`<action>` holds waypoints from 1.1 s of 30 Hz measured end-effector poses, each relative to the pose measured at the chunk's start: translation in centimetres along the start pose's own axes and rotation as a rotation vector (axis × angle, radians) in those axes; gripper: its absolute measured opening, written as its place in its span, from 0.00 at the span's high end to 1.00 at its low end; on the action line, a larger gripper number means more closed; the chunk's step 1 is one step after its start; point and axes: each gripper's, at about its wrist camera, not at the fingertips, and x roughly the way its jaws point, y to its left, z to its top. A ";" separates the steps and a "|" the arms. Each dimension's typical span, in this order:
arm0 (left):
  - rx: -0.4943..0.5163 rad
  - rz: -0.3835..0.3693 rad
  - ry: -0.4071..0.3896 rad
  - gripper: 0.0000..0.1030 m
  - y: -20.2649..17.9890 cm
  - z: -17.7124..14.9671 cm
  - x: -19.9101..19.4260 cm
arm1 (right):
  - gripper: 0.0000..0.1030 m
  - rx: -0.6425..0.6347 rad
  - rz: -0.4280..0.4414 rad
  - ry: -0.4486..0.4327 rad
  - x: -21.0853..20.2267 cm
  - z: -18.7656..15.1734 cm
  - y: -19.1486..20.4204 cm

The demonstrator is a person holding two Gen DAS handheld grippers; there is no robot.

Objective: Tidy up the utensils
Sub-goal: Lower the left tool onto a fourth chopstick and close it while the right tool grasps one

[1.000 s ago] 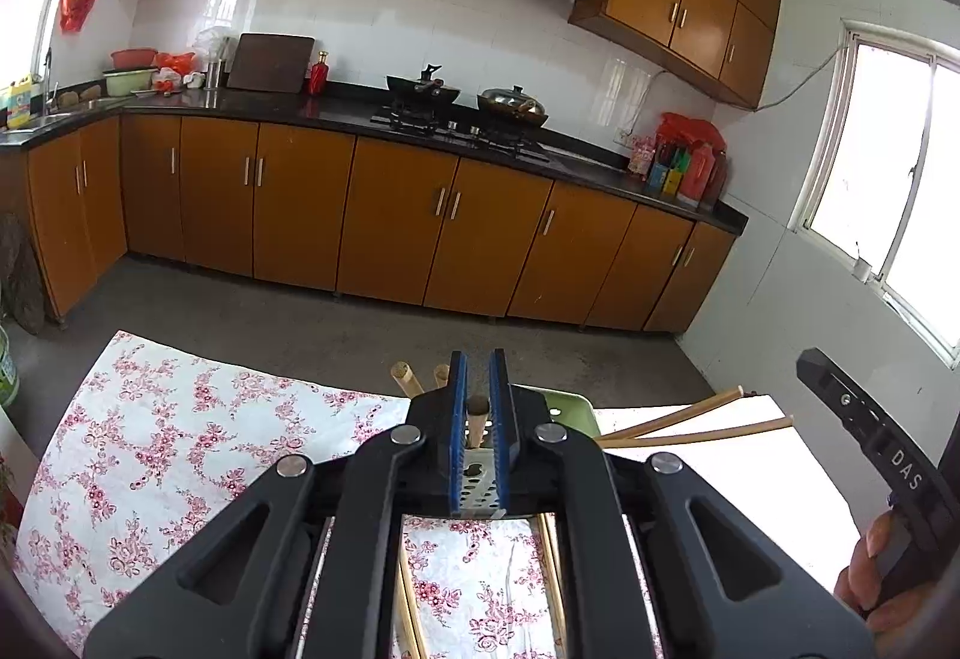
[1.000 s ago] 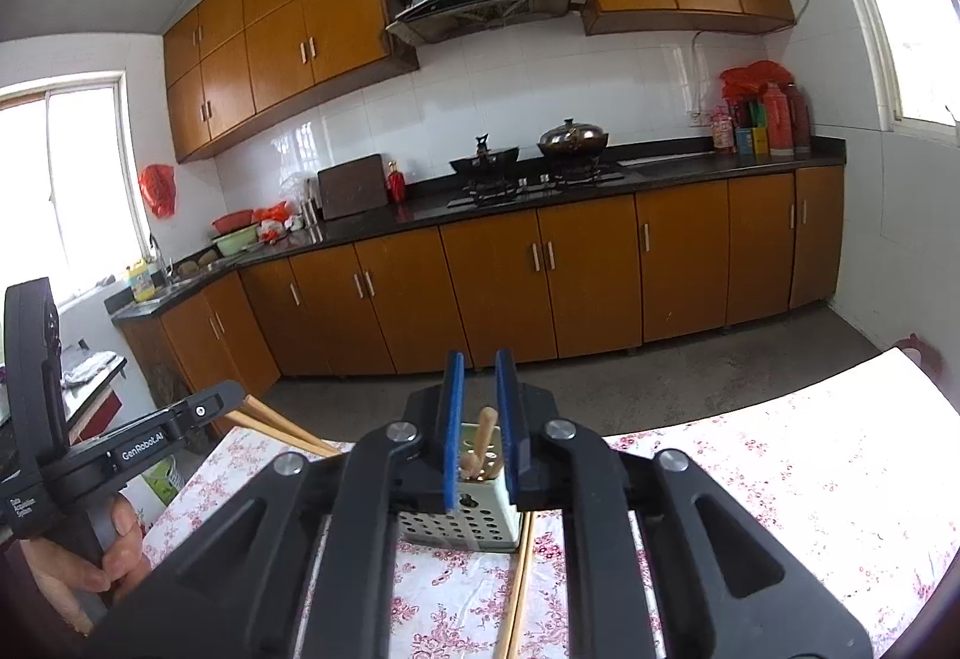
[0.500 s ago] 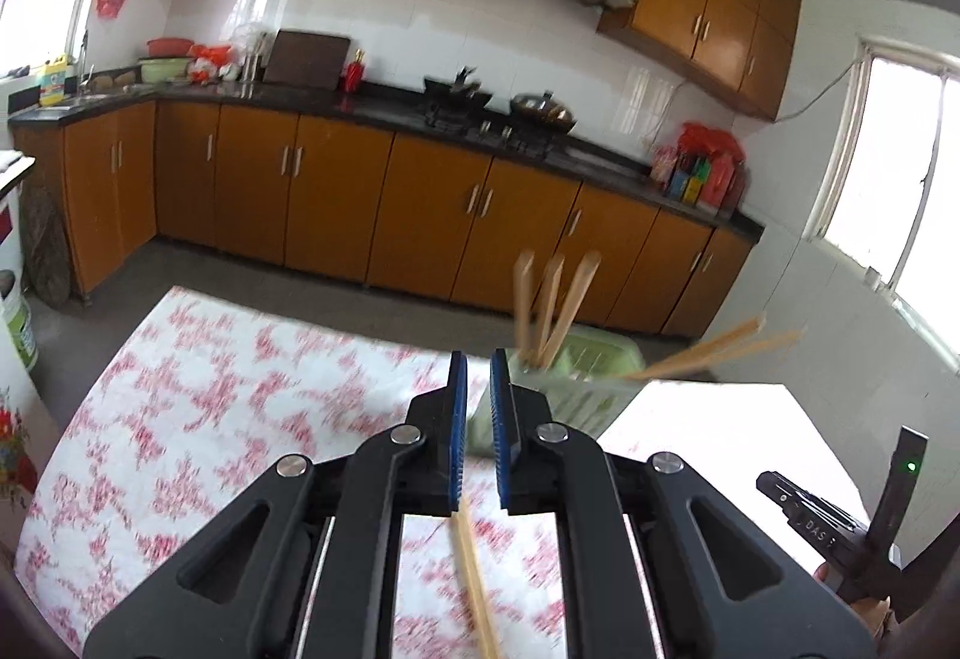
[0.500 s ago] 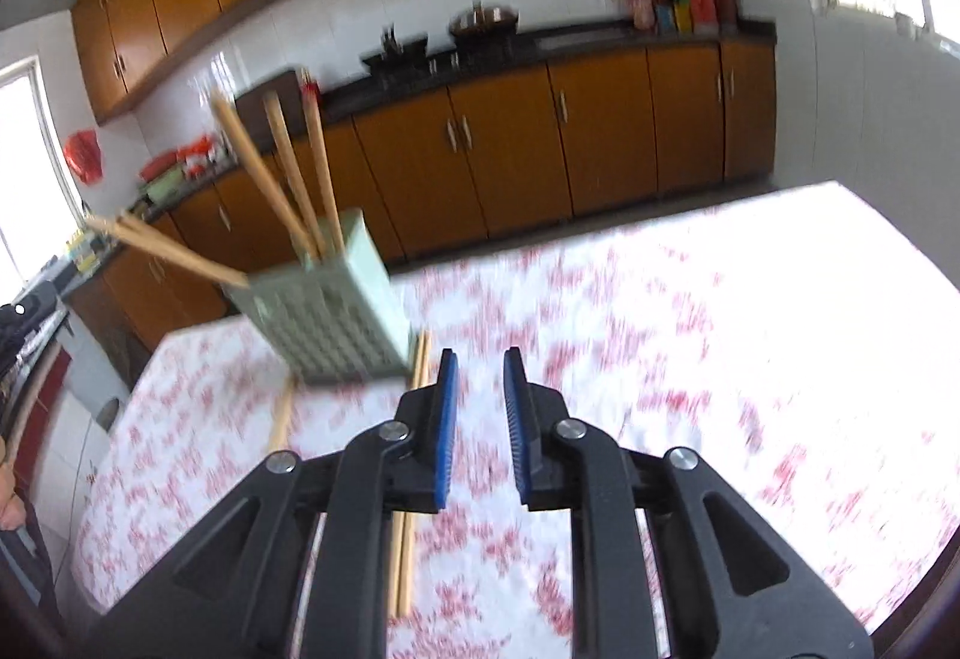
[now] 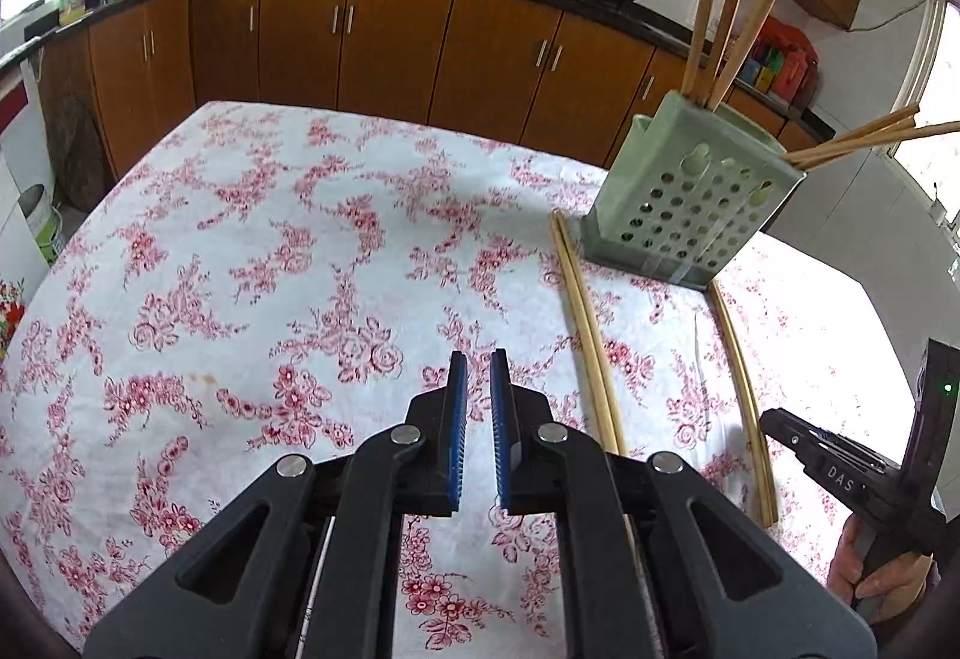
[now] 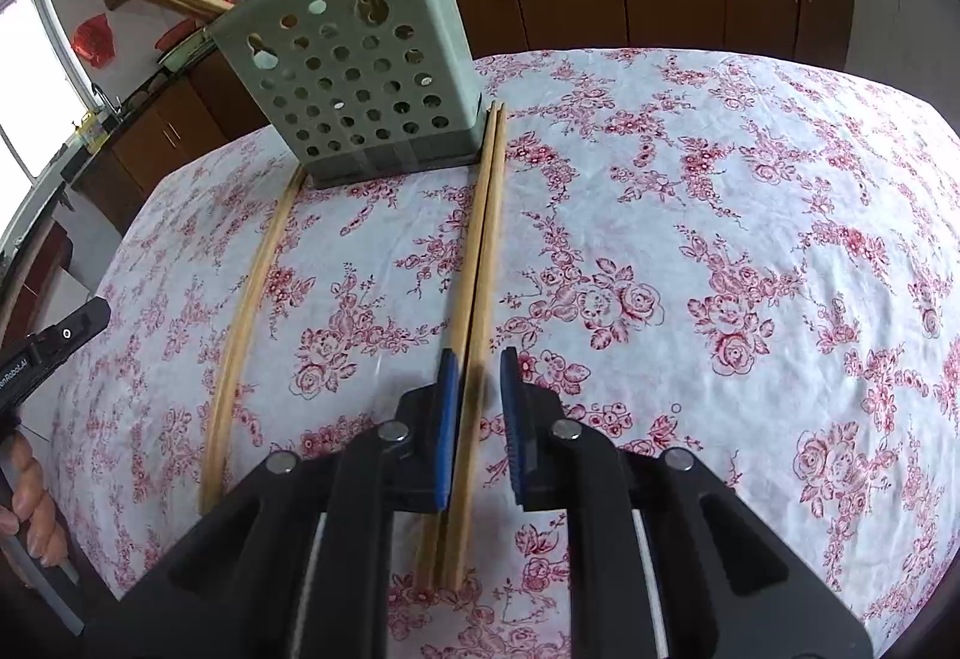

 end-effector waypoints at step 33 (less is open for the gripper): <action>0.114 -0.137 0.180 0.91 -6.1 -3.1 4.7 | 0.92 0.062 -0.217 -0.057 -2.0 0.2 -5.6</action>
